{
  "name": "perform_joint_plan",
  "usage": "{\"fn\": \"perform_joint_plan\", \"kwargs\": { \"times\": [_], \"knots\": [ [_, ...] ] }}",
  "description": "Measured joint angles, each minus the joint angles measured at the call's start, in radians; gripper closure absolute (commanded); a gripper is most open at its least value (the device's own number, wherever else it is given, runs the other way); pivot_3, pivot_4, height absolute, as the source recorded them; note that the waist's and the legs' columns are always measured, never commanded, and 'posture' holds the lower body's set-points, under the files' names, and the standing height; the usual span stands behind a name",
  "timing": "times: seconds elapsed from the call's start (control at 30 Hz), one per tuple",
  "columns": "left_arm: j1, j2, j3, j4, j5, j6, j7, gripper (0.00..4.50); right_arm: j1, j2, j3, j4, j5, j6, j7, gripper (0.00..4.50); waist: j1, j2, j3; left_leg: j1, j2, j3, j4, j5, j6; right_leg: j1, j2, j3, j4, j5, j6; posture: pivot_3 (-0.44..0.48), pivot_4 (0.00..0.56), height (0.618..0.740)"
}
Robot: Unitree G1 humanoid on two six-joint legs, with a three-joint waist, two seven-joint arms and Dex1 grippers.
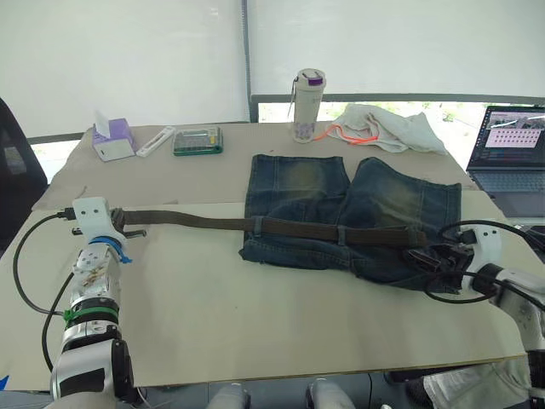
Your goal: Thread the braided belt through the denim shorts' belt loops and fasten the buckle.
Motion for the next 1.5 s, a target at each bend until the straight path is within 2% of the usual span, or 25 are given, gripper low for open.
{"fn": "perform_joint_plan", "kwargs": {
  "times": [0.07, 0.1, 0.2, 0.43, 0.53, 0.9, 1.13, 1.23, 1.27, 1.3, 1.37, 1.43, 1.5],
  "knots": [
    [0.000, -0.002, -0.003, 0.001, 0.003, 0.000, 0.008, 4.50, -0.032, 0.000, 0.003, 0.027, 0.001, 0.008, 0.005, 0.02, 0.001, 0.000, 0.000, 0.000, 0.000, 0.000, 0.000, 0.000, 0.000, 0.000, 0.000, 0.000, 0.000, 0.000, 0.000, 0.000, 0.150, 0.740],
    [0.000, -0.004, -0.003, 0.001, 0.003, 0.000, 0.012, 4.50, -0.048, 0.000, 0.003, 0.043, 0.001, 0.023, 0.005, 0.26, 0.001, 0.000, 0.000, 0.000, 0.000, 0.000, 0.000, 0.000, 0.000, 0.000, 0.000, 0.000, 0.000, 0.000, 0.000, 0.000, 0.150, 0.740],
    [0.000, -0.009, -0.003, 0.001, 0.002, 0.000, 0.013, 4.50, -0.071, -0.011, 0.005, 0.094, -0.001, 0.074, 0.003, 1.18, 0.001, 0.000, 0.000, 0.000, 0.000, 0.000, 0.000, 0.000, 0.000, 0.000, 0.000, 0.000, 0.000, 0.000, 0.000, 0.000, 0.150, 0.740],
    [0.000, -0.017, -0.003, 0.000, 0.001, 0.000, 0.005, 4.50, -0.072, -0.025, 0.009, 0.107, 0.010, 0.190, 0.004, 3.67, 0.002, 0.000, 0.000, 0.000, 0.000, 0.000, 0.000, 0.000, 0.000, 0.000, 0.000, 0.000, 0.001, 0.000, 0.000, 0.000, 0.150, 0.740],
    [0.000, -0.017, -0.004, 0.001, 0.002, -0.001, 0.005, 4.50, -0.072, -0.025, -0.001, 0.108, 0.005, 0.186, -0.016, 4.35, 0.002, 0.000, 0.000, 0.000, 0.000, 0.000, 0.001, 0.000, 0.000, 0.000, 0.000, 0.000, 0.001, 0.000, 0.000, 0.000, 0.150, 0.740],
    [-0.017, 0.013, -0.037, 0.079, 0.083, -0.005, 0.158, 4.50, -0.042, -0.023, -0.087, 0.096, 0.016, 0.206, -0.080, 4.35, 0.008, 0.000, 0.000, 0.000, -0.001, 0.000, 0.001, 0.000, 0.000, 0.000, -0.001, 0.000, 0.001, 0.000, 0.000, 0.000, 0.150, 0.740],
    [-0.022, 0.020, -0.055, 0.095, 0.101, 0.001, 0.180, 4.50, 0.013, -0.017, -0.170, 0.018, 0.098, 0.286, -0.105, 4.35, 0.009, 0.000, 0.000, 0.000, -0.001, 0.000, 0.001, 0.000, 0.000, 0.000, -0.001, 0.000, 0.002, 0.000, 0.000, 0.000, 0.150, 0.740],
    [-0.025, 0.021, -0.055, 0.096, 0.100, 0.003, 0.173, 4.50, 0.063, -0.018, -0.173, -0.029, 0.110, 0.261, -0.065, 4.35, 0.007, 0.000, 0.000, 0.000, -0.001, 0.000, 0.001, 0.000, 0.000, 0.000, -0.001, 0.000, 0.002, 0.000, 0.000, 0.000, 0.150, 0.740],
    [-0.025, 0.021, -0.054, 0.095, 0.099, 0.003, 0.152, 4.50, 0.084, -0.020, -0.173, -0.044, 0.109, 0.218, -0.030, 3.64, 0.007, 0.001, -0.001, 0.000, -0.001, 0.000, 0.001, 0.000, 0.000, 0.000, -0.001, 0.000, 0.002, 0.000, 0.000, 0.000, 0.150, 0.740],
    [-0.025, 0.021, -0.053, 0.095, 0.098, 0.003, 0.146, 4.50, 0.085, -0.022, -0.173, -0.046, 0.109, 0.204, -0.018, 3.47, 0.007, 0.001, -0.001, 0.000, -0.001, 0.001, 0.001, 0.000, 0.000, 0.000, -0.001, 0.000, 0.002, 0.000, 0.001, 0.000, 0.150, 0.740],
    [-0.025, 0.021, -0.059, 0.094, 0.100, 0.004, 0.137, 4.50, 0.082, -0.050, -0.173, -0.046, 0.106, 0.170, 0.012, 2.64, 0.007, 0.002, -0.001, 0.001, -0.001, 0.001, 0.002, 0.000, 0.000, 0.001, -0.001, 0.000, 0.002, 0.000, 0.001, 0.000, 0.150, 0.740],
    [-0.025, 0.021, -0.059, 0.095, 0.101, 0.008, 0.144, 4.50, 0.070, -0.071, -0.171, -0.040, 0.095, 0.149, 0.019, 2.12, 0.006, 0.002, -0.001, 0.001, -0.001, 0.000, 0.002, 0.000, 0.000, 0.001, -0.001, 0.000, 0.002, 0.000, 0.001, 0.000, 0.150, 0.740],
    [-0.026, 0.022, -0.061, 0.095, 0.105, 0.019, 0.155, 4.50, 0.033, -0.084, -0.169, -0.011, 0.079, 0.129, 0.018, 1.40, 0.004, 0.002, -0.001, 0.001, -0.001, 0.000, 0.002, 0.000, 0.000, 0.001, -0.001, 0.000, 0.002, 0.000, 0.001, 0.000, 0.150, 0.740]
  ]
}}
